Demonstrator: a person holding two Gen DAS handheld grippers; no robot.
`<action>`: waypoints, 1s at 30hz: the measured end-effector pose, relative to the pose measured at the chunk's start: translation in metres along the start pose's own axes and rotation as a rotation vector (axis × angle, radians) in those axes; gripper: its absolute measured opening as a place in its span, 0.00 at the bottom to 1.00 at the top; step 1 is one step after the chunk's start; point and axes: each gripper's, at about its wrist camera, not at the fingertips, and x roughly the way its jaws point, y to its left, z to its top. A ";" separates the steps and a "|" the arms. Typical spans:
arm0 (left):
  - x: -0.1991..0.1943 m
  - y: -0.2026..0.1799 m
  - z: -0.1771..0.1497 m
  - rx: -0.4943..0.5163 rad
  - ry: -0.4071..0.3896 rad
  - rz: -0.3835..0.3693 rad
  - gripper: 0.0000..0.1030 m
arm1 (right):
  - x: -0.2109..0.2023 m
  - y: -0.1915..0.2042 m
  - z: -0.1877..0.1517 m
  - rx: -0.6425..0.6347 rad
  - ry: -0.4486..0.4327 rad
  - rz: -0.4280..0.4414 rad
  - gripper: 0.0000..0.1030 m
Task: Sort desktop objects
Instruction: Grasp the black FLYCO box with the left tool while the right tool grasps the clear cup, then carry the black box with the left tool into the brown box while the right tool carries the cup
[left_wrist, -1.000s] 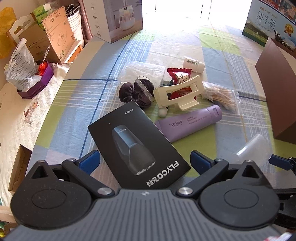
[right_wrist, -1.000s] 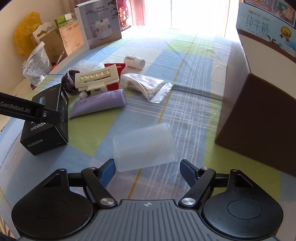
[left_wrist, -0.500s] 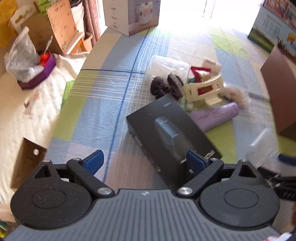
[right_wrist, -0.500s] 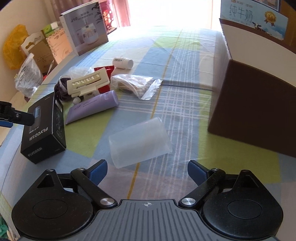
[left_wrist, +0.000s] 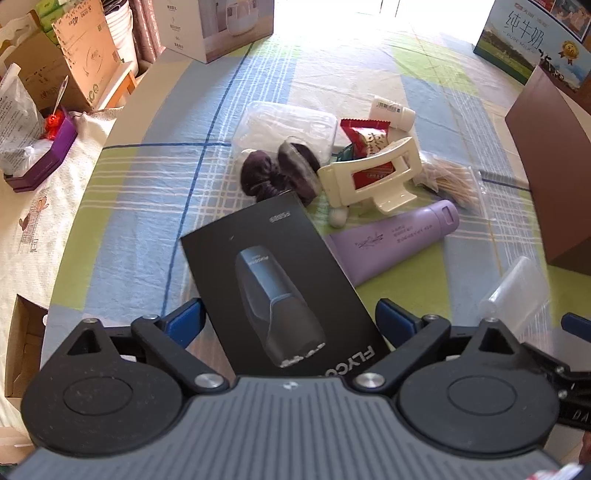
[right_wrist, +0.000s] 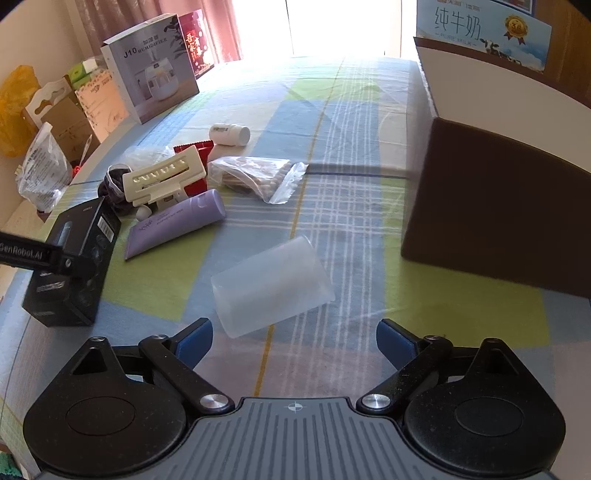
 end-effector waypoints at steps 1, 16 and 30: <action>0.000 0.004 -0.002 0.005 0.004 0.003 0.86 | 0.001 0.003 0.001 -0.011 -0.002 0.003 0.90; 0.010 0.022 0.008 0.168 -0.048 0.002 0.79 | 0.031 0.024 0.018 -0.166 -0.035 -0.047 0.92; 0.010 0.024 -0.005 0.165 -0.045 -0.010 0.75 | 0.021 0.030 0.010 -0.221 -0.033 0.006 0.68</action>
